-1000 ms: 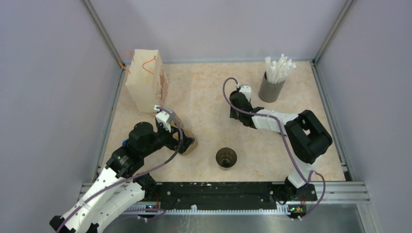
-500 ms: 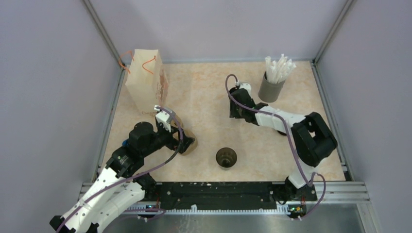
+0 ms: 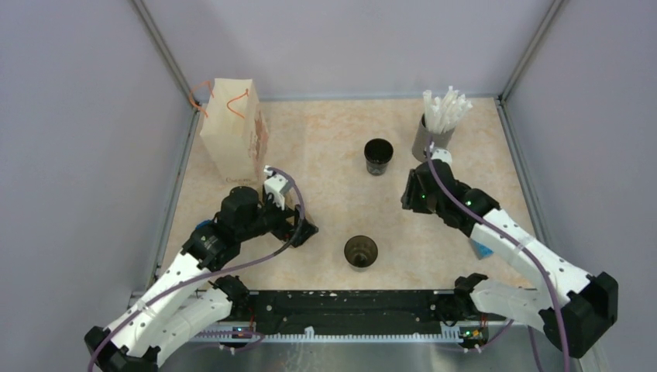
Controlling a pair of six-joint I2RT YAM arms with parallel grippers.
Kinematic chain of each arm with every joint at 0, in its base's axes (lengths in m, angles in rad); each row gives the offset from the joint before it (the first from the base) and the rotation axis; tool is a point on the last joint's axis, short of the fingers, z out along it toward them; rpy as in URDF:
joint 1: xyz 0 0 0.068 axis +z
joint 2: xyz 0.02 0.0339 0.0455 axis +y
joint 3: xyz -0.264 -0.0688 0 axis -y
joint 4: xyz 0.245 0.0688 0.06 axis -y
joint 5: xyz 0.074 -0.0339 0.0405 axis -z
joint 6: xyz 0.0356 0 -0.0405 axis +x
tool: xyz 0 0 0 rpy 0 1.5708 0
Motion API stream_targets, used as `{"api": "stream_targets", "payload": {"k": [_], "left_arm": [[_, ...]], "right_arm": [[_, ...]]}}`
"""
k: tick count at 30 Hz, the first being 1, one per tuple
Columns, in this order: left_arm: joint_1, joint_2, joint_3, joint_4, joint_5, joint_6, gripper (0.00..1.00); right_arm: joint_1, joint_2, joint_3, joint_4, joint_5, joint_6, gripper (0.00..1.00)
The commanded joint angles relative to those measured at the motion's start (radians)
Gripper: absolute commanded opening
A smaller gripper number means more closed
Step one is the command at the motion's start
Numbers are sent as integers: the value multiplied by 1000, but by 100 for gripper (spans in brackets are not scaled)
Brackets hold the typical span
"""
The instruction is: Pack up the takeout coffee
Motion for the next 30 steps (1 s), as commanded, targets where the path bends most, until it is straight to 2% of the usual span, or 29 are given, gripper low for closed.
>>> {"api": "stream_targets", "payload": {"k": [1,6,10,19,25,30], "left_arm": [[4,66,38,30,165,10,98],[0,205,59,-5,283,-17,91],[-75,307,86,-50,219,-20,90],[-259,457,116,-27,79,-65,89],[-290,513,109,16,62,-85,89],[-296,531,128,80,44,-105,88]], "right_arm": [[-7,-94,-22,-248,143,109,41],[-60,-119,-13,-367,256,141,39],[-113,-126,-2,-387,269,178,38],[-283,-109,-59,-289,214,184,37],[-316,-123,-89,-220,212,149,36],[-323,-106,-114,-76,163,64,38]]}}
